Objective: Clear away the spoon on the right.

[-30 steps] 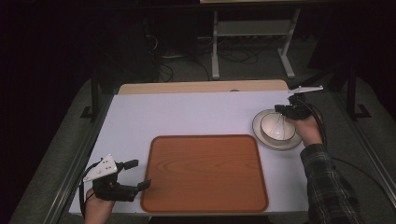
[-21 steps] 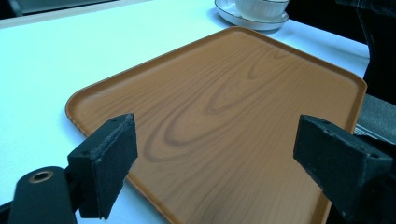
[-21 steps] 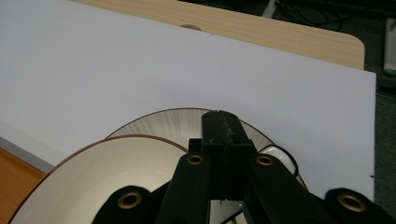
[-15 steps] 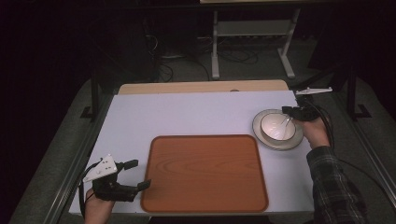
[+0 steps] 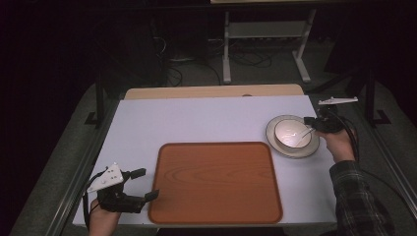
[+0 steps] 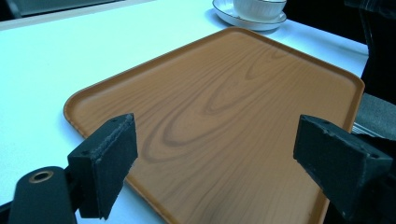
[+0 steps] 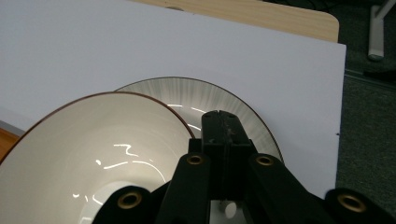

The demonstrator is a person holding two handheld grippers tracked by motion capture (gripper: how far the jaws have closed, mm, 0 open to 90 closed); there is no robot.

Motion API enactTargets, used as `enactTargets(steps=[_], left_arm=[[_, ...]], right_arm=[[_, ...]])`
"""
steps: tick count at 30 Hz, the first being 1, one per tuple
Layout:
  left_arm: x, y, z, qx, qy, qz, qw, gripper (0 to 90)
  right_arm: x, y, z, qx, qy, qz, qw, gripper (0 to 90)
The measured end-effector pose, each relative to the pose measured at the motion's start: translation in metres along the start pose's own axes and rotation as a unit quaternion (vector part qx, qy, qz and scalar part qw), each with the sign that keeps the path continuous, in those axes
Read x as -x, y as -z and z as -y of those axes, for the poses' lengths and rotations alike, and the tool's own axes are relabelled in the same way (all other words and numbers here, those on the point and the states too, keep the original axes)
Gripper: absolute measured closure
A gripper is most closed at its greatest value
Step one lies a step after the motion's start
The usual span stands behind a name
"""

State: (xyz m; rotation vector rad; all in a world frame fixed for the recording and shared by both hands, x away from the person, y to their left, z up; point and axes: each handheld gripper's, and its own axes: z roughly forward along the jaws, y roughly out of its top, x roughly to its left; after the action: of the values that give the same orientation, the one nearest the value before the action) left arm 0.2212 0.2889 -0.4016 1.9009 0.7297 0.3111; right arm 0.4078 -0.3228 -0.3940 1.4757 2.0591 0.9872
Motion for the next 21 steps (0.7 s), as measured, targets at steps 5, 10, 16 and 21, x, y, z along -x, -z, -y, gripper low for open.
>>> enactTargets(steps=[5,10,16,21], left_arm=[[0.0,-0.001,0.0,-0.001,-0.001,0.002,1.0,13.3],[0.0,-0.001,0.0,-0.001,-0.001,0.002,1.0,13.3],[0.0,-0.001,0.0,-0.002,-0.001,0.002,1.0,13.3],[0.0,0.0,0.0,-0.002,0.0,0.001,1.0,13.3]], right_arm=[[0.002,0.006,0.008,-0.001,-0.005,0.004,1.0,89.7],[0.003,0.011,0.016,-0.001,-0.008,0.005,1.0,89.7],[0.003,0.02,0.024,0.007,-0.012,0.005,0.9999,89.6],[0.002,0.035,0.023,0.038,-0.033,0.019,0.9985,67.9]])
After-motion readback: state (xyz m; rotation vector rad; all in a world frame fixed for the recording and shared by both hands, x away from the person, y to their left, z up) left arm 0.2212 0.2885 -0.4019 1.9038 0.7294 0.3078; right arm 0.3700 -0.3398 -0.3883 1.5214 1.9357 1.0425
